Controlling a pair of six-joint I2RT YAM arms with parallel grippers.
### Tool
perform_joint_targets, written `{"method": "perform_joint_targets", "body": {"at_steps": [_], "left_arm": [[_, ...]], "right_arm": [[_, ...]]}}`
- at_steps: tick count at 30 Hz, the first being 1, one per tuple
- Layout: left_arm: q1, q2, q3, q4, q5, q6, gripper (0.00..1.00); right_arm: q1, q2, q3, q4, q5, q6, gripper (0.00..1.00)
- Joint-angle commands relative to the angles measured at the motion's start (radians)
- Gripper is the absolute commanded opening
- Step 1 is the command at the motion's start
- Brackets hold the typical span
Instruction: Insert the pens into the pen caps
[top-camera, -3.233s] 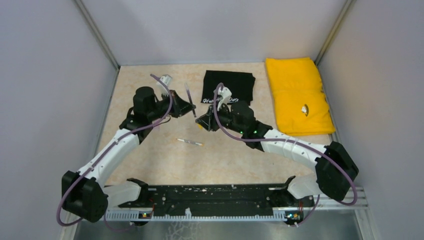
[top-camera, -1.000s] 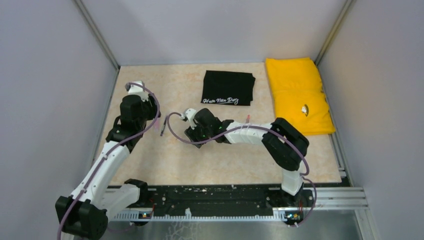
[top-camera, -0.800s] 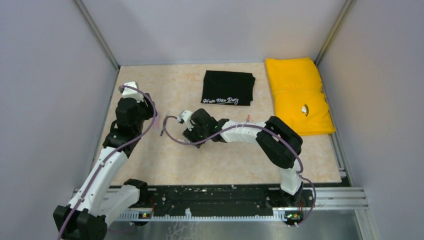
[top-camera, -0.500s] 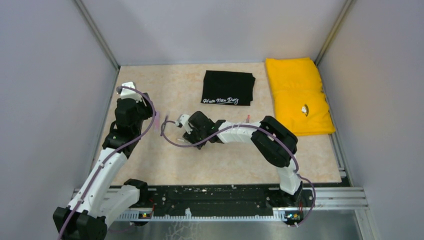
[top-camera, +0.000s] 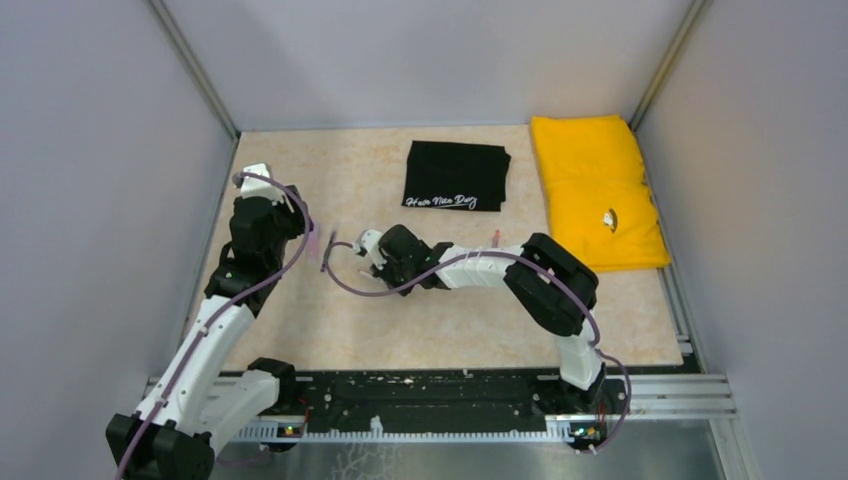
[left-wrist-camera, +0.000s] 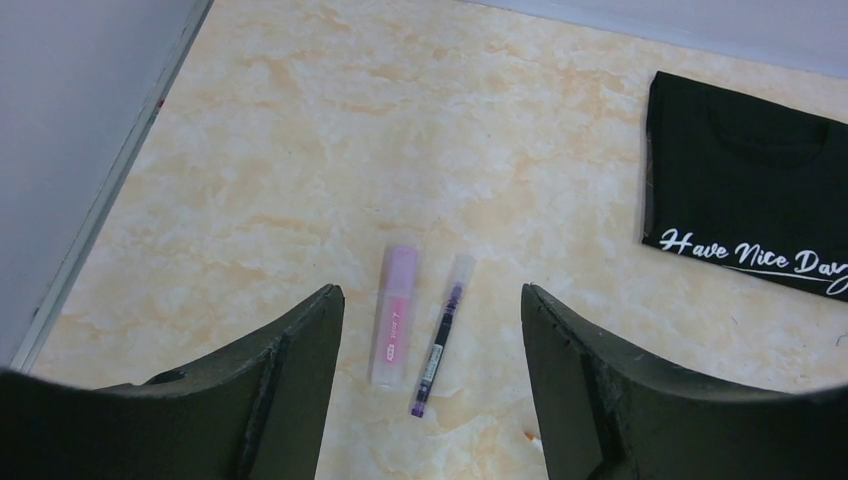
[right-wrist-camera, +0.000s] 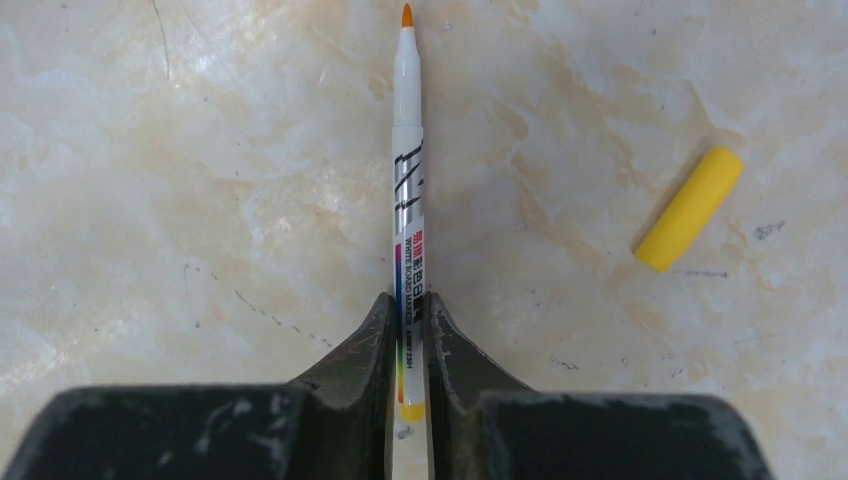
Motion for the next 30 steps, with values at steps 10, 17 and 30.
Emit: {"method": "perform_joint_targets", "body": {"at_steps": [10, 17, 30], "left_arm": [[0.005, -0.112, 0.02, 0.097, 0.424, -0.215, 0.81], [0.004, 0.012, -0.018, 0.359, 0.905, -0.43, 0.79], [-0.129, 0.15, -0.042, 0.561, 1.077, -0.518, 0.72]], "right_arm": [[-0.158, -0.426, -0.354, 0.46, -0.187, 0.518, 0.0], [-0.189, -0.599, -0.443, 0.639, -0.13, 0.681, 0.0], [-0.192, -0.693, -0.526, 0.893, -0.082, 0.833, 0.0]]}}
